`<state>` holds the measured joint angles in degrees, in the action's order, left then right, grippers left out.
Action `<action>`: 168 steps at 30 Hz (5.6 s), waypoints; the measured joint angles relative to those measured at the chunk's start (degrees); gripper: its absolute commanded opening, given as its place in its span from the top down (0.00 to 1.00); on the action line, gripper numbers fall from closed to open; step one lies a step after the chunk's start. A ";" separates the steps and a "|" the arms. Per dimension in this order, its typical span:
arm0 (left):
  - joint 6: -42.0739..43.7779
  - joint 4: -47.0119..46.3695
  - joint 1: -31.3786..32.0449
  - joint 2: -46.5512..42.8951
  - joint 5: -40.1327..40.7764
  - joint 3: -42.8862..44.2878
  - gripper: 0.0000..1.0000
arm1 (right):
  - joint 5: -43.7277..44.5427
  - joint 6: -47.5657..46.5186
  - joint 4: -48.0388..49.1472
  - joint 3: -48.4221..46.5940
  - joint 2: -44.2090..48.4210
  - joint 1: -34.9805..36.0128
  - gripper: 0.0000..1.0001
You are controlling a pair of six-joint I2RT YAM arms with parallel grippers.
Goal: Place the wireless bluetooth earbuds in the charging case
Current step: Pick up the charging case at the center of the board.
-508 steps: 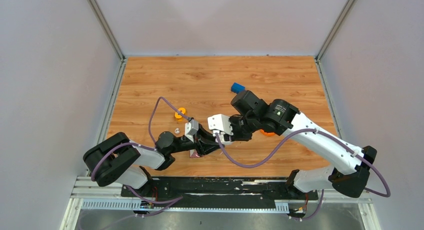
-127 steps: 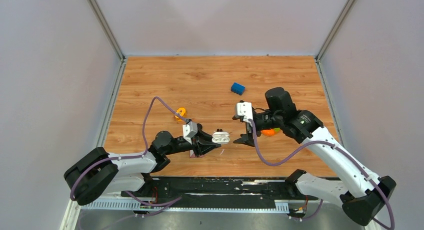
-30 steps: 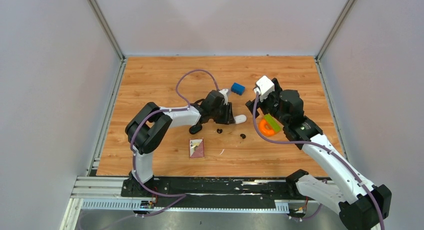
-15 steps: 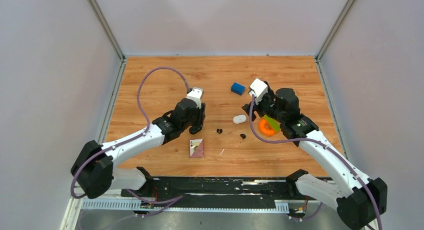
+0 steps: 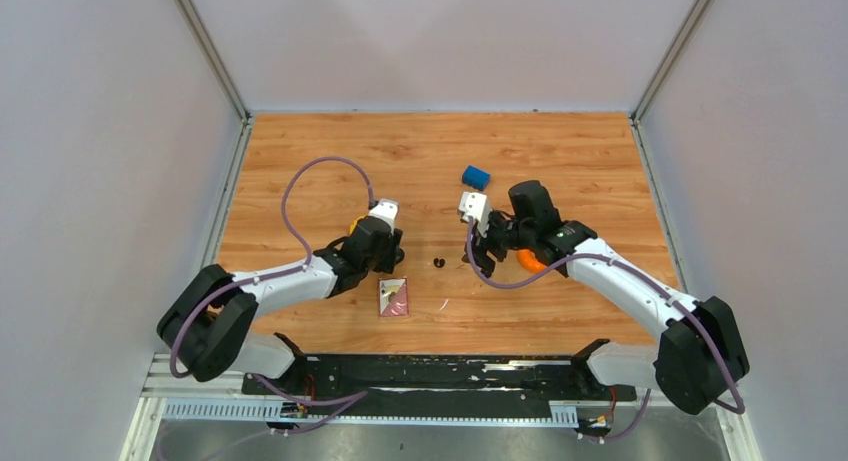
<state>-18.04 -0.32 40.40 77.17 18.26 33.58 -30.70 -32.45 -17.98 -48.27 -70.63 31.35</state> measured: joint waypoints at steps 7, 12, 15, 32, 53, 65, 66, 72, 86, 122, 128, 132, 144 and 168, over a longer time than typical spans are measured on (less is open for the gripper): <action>1.53 -2.40 0.00 3.56 -1.05 1.64 0.42 | -0.83 -2.51 -2.45 -0.04 -0.94 1.73 0.35; 1.86 -2.56 0.00 6.03 -2.78 3.80 0.43 | -0.85 -3.04 -2.69 -0.04 -0.94 1.73 0.35; 1.79 -2.05 0.00 6.97 -4.46 4.28 0.42 | -0.83 -3.26 -2.75 -0.04 -0.83 1.73 0.35; 2.21 -0.11 0.00 -8.61 7.58 -0.55 0.43 | -0.90 -3.63 -2.80 -0.04 0.24 1.73 0.35; 6.12 10.08 0.50 7.72 3.34 8.09 0.52 | -0.92 -3.69 -2.82 -0.07 0.24 1.73 0.36; 8.41 7.63 3.13 8.81 -9.01 8.11 0.51 | -0.96 -3.69 -2.82 -0.07 0.26 1.73 0.35; 8.39 7.61 3.17 8.81 -9.20 8.11 0.51 | -1.05 -3.67 -2.82 -0.07 0.26 1.73 0.35; 5.84 5.99 2.32 4.15 -6.99 6.08 0.47 | -1.92 -1.53 -2.56 -0.79 -2.91 1.73 0.33; -4.00 -7.93 -4.13 -29.42 5.38 -11.80 0.38 | 4.11 2.08 -2.49 -16.81 -25.33 13.92 0.27; -7.15 -12.04 -4.13 -38.97 12.20 -19.91 0.34 | 14.34 9.44 -12.22 -36.85 -48.09 16.09 0.67; -7.15 -13.90 -4.13 -36.57 10.40 -19.89 0.33 | 14.14 5.49 -11.58 -27.41 -39.95 15.56 0.69; -7.13 -17.57 -4.20 -29.24 1.27 -18.27 0.34 | 13.00 -0.28 -11.50 -17.40 -24.52 14.95 0.69; -12.92 -46.88 -4.13 -10.34 -40.81 -16.26 0.39 | 12.85 -11.89 -6.29 -4.22 -0.13 14.73 0.69; -31.54 -76.04 -4.13 12.35 -58.25 -13.51 0.60 | 14.45 -15.34 -4.76 -2.32 2.25 18.53 0.67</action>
<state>-49.58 -76.36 36.27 89.52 -39.99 20.08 -16.25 -47.79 -22.74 -50.59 -68.38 49.89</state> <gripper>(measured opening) 0.420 0.442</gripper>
